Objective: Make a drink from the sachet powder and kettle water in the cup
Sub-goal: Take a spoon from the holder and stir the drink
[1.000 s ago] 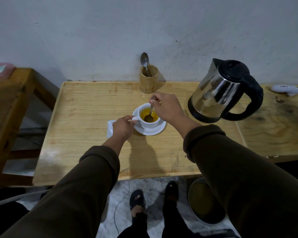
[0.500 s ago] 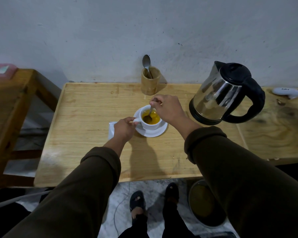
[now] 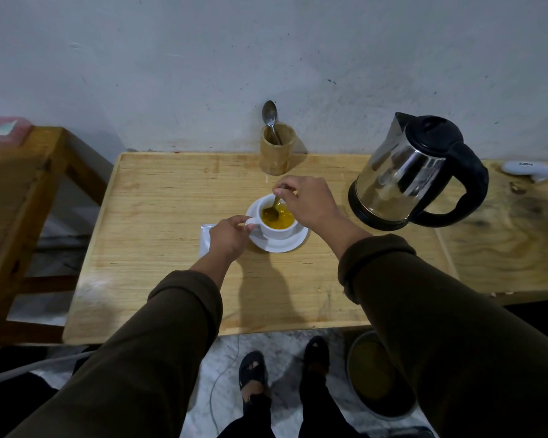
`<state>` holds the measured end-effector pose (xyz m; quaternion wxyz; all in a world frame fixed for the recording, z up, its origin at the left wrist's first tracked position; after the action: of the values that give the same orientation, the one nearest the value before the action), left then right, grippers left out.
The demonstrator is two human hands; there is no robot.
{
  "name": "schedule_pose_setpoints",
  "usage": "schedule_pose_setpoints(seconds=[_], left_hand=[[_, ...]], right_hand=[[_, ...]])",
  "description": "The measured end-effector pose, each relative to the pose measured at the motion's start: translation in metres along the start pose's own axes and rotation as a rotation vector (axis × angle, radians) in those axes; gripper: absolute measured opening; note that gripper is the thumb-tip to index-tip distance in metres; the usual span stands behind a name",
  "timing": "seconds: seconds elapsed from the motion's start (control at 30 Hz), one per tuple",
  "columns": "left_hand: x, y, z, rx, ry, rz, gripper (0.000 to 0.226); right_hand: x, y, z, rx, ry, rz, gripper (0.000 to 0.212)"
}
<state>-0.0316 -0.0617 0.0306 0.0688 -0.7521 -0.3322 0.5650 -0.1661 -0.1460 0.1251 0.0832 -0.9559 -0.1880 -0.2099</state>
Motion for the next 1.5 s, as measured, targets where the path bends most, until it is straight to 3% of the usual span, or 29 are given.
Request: schedule_pose_setpoints(seconds=[0.33, 0.67, 1.03, 1.3, 1.5], left_hand=[[-0.001, -0.002, -0.001, -0.003, 0.008, 0.006, 0.032], [0.001, -0.001, 0.000, -0.017, -0.012, -0.004, 0.033], [0.003, 0.000, 0.000, -0.029, -0.016, 0.001, 0.033], [0.004, -0.001, 0.000, -0.030, -0.022, -0.006, 0.033], [0.004, 0.000, 0.001, -0.035, -0.034, -0.003, 0.034]], right_hand=[[-0.006, -0.001, -0.011, -0.049, -0.118, 0.008, 0.023], [0.001, -0.006, -0.004, -0.018, -0.004, -0.045, 0.018], [-0.001, -0.008, -0.011, -0.051, -0.175, -0.043, 0.025], [0.003, -0.010, -0.002, -0.002, -0.070, -0.066, 0.020], [-0.004, -0.009, -0.008, 0.058, -0.123, -0.067, 0.016]])
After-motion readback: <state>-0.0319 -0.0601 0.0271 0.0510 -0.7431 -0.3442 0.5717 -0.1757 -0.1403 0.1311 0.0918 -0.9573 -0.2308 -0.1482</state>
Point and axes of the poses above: each hand's wrist, its own y-axis towards the middle knuckle, its own z-axis out of the palm, x = y × z, the point moved 7 cm from there along y, towards the middle knuckle, and after that the axes turned 11 degrees about -y, right-handed, at the moved point
